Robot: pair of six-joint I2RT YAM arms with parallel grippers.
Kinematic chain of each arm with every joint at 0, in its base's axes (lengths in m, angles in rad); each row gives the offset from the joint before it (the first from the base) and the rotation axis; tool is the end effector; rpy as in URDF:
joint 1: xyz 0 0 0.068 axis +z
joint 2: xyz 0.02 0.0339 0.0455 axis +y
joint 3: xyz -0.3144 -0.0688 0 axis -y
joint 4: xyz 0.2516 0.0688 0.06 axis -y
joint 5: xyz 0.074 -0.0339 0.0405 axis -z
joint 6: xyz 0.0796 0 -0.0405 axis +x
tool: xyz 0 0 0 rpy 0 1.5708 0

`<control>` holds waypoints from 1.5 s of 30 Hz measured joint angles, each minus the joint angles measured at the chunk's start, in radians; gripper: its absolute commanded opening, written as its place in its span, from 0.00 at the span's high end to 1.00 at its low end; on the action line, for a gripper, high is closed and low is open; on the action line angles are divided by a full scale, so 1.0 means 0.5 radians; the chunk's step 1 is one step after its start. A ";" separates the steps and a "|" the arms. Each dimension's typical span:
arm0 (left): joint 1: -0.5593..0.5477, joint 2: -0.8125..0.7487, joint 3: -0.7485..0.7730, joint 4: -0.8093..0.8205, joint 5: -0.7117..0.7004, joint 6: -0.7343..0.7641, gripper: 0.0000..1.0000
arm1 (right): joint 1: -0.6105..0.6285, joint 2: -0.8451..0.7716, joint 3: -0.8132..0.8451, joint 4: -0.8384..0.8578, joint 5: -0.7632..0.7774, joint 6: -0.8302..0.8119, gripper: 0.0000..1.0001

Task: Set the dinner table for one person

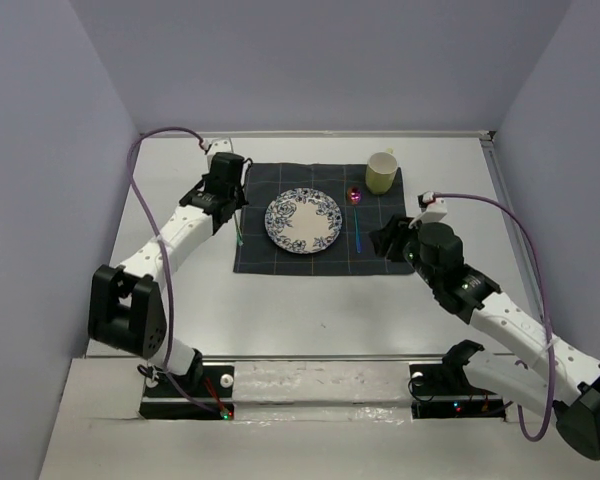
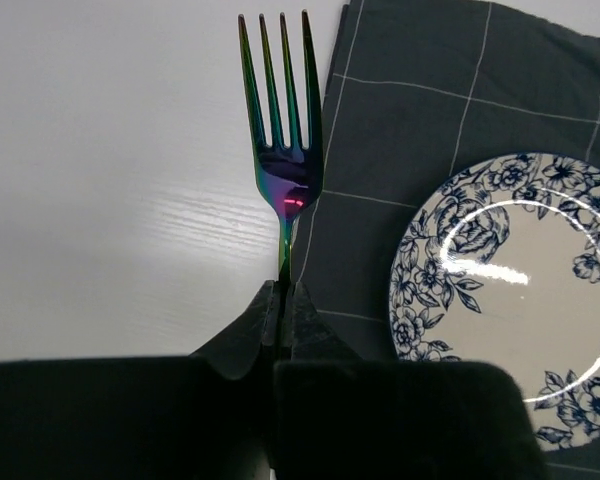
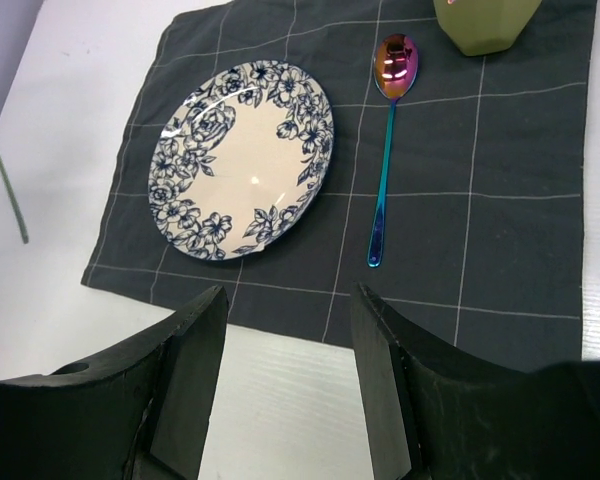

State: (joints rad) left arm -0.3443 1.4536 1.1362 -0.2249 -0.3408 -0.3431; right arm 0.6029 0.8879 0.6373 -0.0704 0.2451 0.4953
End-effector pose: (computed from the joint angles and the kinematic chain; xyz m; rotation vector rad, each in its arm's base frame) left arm 0.3560 -0.0994 0.3273 -0.1999 2.0697 -0.0587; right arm 0.1952 0.1109 0.3054 0.0667 1.9141 0.5178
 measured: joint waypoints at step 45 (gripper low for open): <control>-0.165 1.184 0.594 -0.007 -0.237 0.321 0.01 | 0.000 -0.231 -0.064 -0.297 0.042 0.072 0.39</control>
State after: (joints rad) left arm -0.4267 2.0457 1.4330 -0.2283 -0.4595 -0.1825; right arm 0.6029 0.7723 0.6052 -0.2188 0.2661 0.5312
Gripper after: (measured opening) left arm 0.852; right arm 0.589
